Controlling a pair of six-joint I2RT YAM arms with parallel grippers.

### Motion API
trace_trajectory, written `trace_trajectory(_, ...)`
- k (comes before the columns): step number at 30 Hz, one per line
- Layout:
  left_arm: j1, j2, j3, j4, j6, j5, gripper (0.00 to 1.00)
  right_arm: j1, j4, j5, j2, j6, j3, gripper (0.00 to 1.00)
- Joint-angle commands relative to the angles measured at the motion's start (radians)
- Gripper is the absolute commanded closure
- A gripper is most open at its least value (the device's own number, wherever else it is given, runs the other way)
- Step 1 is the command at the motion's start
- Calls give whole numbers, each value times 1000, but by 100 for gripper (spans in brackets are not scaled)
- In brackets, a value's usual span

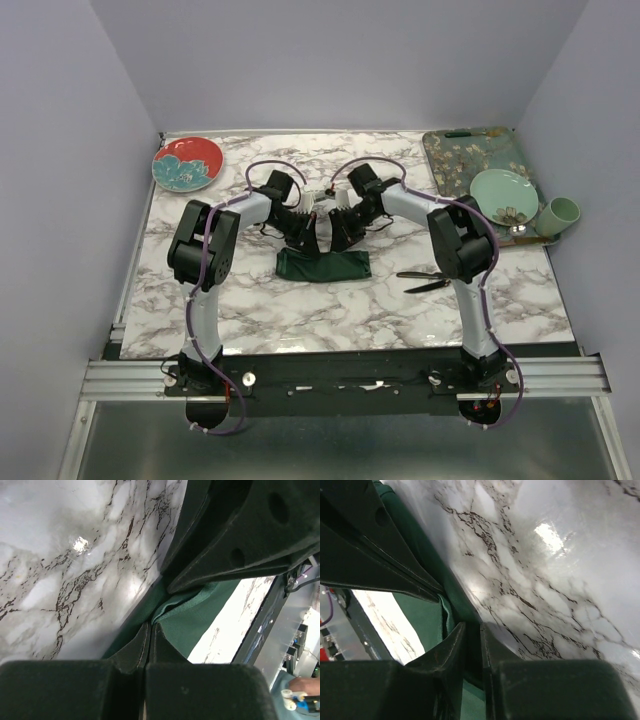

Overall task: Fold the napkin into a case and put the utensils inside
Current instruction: Smooth out the smaller rectangle-folded napkin at the center of the board.

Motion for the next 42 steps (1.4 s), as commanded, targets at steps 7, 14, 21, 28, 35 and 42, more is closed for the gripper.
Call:
trace_trajectory(7, -3, 52, 9, 15, -19, -31, 100, -47, -60, 105, -160, -64, -6, 57)
trace_trajectory(14, -1, 75, 29, 14, -42, -37, 100, -47, -62, 136, -266, -109, -116, 48)
trace_trajectory(21, -1, 80, 44, 9, -77, -34, 97, -47, -16, 67, -396, -109, -225, 60)
trace_trajectory(28, 0, 118, 78, -8, -111, -48, 97, -1, 26, 111, -467, -250, -303, 70)
trace_trajectory(35, -1, 152, 97, -46, -97, -45, 96, 60, 185, 224, -438, -212, -348, 76)
trace_trajectory(42, 3, 172, 116, -72, -94, -44, 96, 117, 276, 338, -371, -232, -359, 79)
